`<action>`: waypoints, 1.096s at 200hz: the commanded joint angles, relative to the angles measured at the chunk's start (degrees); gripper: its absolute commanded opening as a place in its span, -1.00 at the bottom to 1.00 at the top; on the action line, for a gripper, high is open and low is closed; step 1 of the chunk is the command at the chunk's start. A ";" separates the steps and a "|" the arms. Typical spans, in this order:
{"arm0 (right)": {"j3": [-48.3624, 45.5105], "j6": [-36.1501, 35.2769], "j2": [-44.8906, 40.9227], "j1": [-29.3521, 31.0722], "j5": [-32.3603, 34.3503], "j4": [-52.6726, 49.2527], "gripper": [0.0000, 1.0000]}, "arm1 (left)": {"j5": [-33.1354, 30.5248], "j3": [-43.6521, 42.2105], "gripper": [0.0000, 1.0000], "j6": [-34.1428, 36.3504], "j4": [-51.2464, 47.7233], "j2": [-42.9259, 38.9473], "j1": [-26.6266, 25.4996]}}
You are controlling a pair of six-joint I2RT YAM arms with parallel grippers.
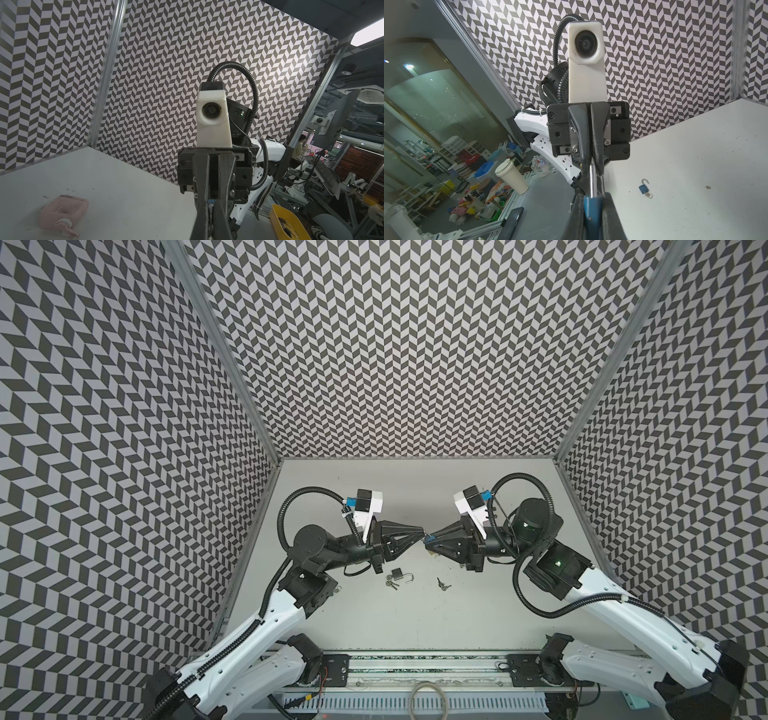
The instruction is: Lock with the key
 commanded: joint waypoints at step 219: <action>-4.72 9.23 2.08 5.24 12.41 28.66 -0.32 | -9.09 -3.51 -1.00 -15.91 16.21 -1.95 0.83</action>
